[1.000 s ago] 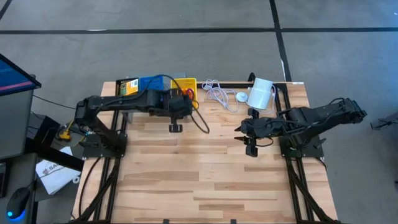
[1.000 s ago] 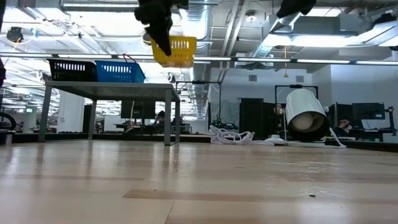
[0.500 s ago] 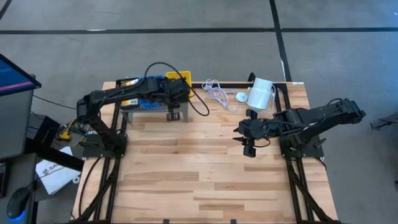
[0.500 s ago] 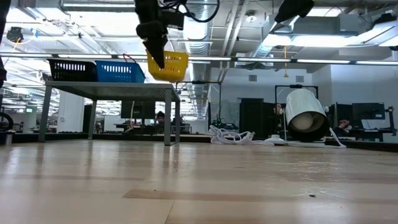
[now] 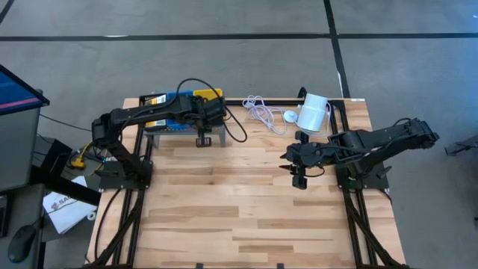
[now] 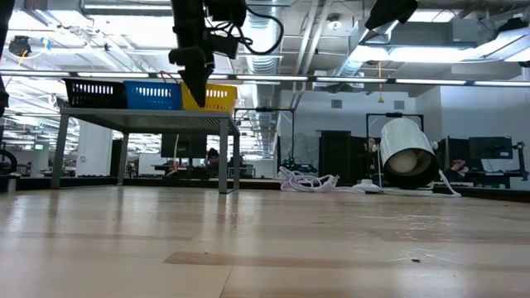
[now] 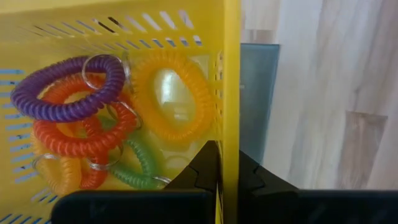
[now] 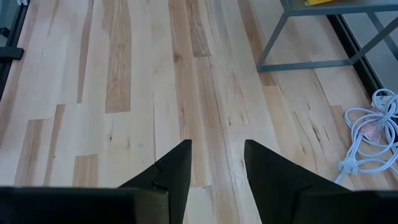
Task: Pick & Place Office Desk Supplies
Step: Put the yellow basket containing the stretchable key holders on the shelf, then return to Home Position
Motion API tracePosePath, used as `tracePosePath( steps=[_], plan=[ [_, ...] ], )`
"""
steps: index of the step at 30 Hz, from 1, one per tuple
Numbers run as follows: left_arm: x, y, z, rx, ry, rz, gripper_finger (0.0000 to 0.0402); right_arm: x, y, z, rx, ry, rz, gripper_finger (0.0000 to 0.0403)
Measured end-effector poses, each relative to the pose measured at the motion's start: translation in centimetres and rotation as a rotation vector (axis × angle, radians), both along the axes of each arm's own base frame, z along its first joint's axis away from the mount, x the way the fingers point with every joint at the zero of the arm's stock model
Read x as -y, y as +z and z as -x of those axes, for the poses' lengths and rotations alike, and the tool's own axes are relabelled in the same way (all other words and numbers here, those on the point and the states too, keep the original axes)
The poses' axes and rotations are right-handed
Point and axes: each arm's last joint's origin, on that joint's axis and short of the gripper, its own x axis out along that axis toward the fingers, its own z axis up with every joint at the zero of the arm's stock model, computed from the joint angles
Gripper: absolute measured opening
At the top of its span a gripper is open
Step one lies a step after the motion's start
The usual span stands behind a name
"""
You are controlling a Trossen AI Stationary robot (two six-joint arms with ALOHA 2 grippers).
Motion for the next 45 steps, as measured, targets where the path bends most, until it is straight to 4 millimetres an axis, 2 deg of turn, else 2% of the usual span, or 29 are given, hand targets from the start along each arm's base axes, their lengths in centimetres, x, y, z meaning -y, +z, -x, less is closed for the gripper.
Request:
tracePosePath(
  steps=[8,13,18,26,30,33,45],
  plan=[
    [-0.2,-0.1,0.0,0.004,0.01,-0.001,0.0003,0.0,0.0,0.0,-0.001,0.0,0.0,0.0143],
    [0.0,-0.1,0.0,0.003,0.006,0.002,0.0027,0.0,0.0,0.0,-0.001,0.0,0.0,0.0143],
    [0.0,-0.1,0.0,0.004,0.006,0.002,0.0076,0.0,0.0,0.0,-0.002,0.001,0.001,0.0143],
    [0.1,0.3,0.2,0.021,0.006,-0.004,0.0187,0.0,0.0,0.0,-0.002,0.001,0.001,0.0143],
    [0.5,1.5,0.7,0.082,-0.003,-0.024,0.0232,0.0,0.0,0.0,-0.003,0.001,0.002,0.0143],
    [1.0,3.1,1.5,0.152,-0.007,-0.049,0.0251,0.0,0.0,0.0,-0.005,0.003,0.004,0.0143],
    [4.0,8.3,4.7,0.432,-0.047,-0.107,0.0259,0.0,0.0,0.0,-0.003,0.007,0.008,0.0143]
  ],
)
